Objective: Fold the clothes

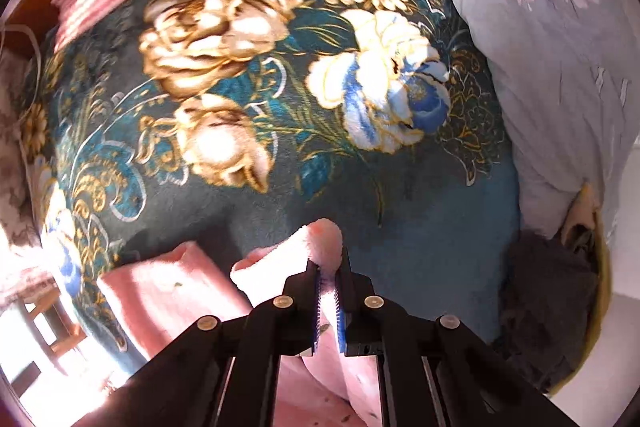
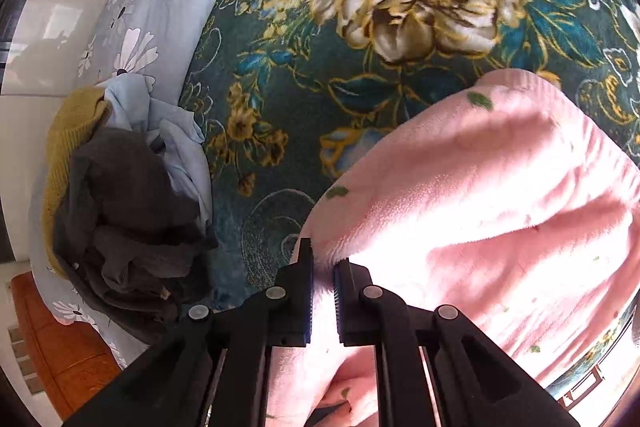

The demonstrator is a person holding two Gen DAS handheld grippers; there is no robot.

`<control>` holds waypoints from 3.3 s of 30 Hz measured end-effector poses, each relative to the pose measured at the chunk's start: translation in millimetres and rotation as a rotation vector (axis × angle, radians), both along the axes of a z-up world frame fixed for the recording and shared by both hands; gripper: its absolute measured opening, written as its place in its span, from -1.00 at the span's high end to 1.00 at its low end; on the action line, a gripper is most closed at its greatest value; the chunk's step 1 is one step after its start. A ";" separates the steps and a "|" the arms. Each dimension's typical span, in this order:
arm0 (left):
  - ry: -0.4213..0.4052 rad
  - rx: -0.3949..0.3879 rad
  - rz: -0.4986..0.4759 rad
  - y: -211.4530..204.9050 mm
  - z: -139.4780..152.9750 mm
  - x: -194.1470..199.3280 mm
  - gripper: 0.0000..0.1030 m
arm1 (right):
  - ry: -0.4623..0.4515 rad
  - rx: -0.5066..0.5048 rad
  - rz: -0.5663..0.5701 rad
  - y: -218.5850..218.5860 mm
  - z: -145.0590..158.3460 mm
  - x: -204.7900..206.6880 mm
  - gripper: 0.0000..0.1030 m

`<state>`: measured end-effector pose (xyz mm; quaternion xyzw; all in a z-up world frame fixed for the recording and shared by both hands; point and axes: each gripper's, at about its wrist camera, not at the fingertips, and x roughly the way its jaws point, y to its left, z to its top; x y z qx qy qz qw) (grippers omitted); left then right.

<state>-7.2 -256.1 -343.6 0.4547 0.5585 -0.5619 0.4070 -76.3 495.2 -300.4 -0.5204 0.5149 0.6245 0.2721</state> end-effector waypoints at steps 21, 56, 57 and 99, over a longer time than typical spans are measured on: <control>0.174 0.029 -0.129 -50.2 -46.4 -122.3 -0.11 | -0.022 -0.023 0.100 -0.7 -30.9 -52.3 0.29; 0.179 0.132 -0.030 -29.1 -113.1 27.1 0.66 | -0.127 0.050 0.435 -102.9 70.7 12.5 0.11; 0.203 0.135 -0.029 -28.1 -107.9 30.2 0.56 | -0.123 0.056 0.428 -101.1 74.8 14.0 0.11; -0.021 0.152 -0.015 122.8 -128.8 223.7 0.71 | -0.226 -0.039 -0.118 -43.4 -16.2 305.7 -0.15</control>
